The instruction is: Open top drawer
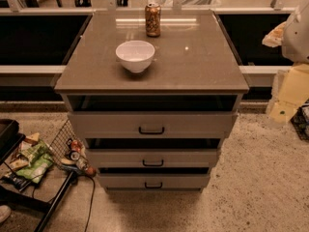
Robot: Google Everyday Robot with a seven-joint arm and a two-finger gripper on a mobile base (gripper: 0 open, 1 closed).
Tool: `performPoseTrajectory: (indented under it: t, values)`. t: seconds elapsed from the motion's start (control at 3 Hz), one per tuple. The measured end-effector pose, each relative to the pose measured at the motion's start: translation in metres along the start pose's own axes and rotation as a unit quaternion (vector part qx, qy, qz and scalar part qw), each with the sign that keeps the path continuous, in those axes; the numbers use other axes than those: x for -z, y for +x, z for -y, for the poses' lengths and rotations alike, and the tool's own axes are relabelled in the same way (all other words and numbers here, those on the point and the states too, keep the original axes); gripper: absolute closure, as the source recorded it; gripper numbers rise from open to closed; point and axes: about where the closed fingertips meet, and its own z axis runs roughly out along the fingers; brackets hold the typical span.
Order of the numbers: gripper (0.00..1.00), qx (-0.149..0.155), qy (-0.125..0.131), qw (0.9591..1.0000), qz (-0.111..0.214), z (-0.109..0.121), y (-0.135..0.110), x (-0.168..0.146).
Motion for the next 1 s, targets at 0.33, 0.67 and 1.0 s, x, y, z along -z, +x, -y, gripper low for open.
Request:
performPoseTrajectory:
  t: [0.33, 0.67, 1.0]
  values:
    - [0.0, 0.0, 0.0, 1.0, 0.0, 0.0, 0.0, 0.0]
    - [0.0, -0.006, 0.0, 0.9997, -0.024, -0.006, 0.005, -0.02]
    - [0.0, -0.019, -0.019, 0.9983, -0.052, -0.017, 0.019, -0.085]
